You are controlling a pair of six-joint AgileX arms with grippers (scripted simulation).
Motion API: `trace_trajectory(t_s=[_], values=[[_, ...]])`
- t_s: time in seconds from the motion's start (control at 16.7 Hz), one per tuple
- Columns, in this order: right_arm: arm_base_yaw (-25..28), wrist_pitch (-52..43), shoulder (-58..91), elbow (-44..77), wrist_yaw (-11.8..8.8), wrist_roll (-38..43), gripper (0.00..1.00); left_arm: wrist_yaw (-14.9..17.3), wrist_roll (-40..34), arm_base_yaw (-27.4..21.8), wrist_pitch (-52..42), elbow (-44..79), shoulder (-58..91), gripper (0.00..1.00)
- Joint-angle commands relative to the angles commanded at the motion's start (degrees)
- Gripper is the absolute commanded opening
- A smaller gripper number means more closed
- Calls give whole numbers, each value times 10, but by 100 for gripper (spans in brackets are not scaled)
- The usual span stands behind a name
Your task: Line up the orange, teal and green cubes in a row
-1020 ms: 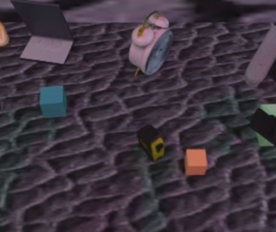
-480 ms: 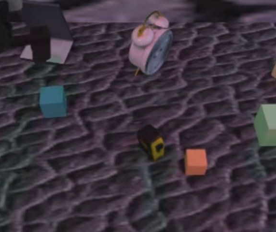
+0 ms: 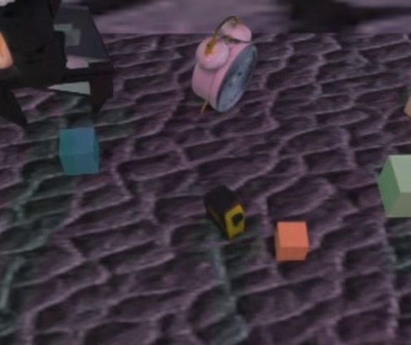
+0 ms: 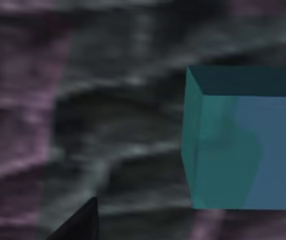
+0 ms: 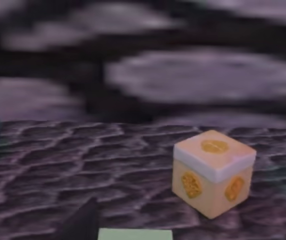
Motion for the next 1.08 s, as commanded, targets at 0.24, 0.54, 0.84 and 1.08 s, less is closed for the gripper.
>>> trace_trajectory(t_s=[0.24, 0.54, 0.84, 1.08], values=[[-4, 14, -24, -17, 4, 14, 100, 1, -4, -2, -14, 26, 25, 100], [-4, 14, -24, -17, 4, 14, 100, 1, -2, 0, -3, 16, 26, 100], [-4, 14, -24, -17, 4, 14, 100, 1, -2, -1, 104, -59, 53, 100], [-4, 14, -24, -17, 4, 14, 100, 1, -2, -1, 158, -100, 71, 100]])
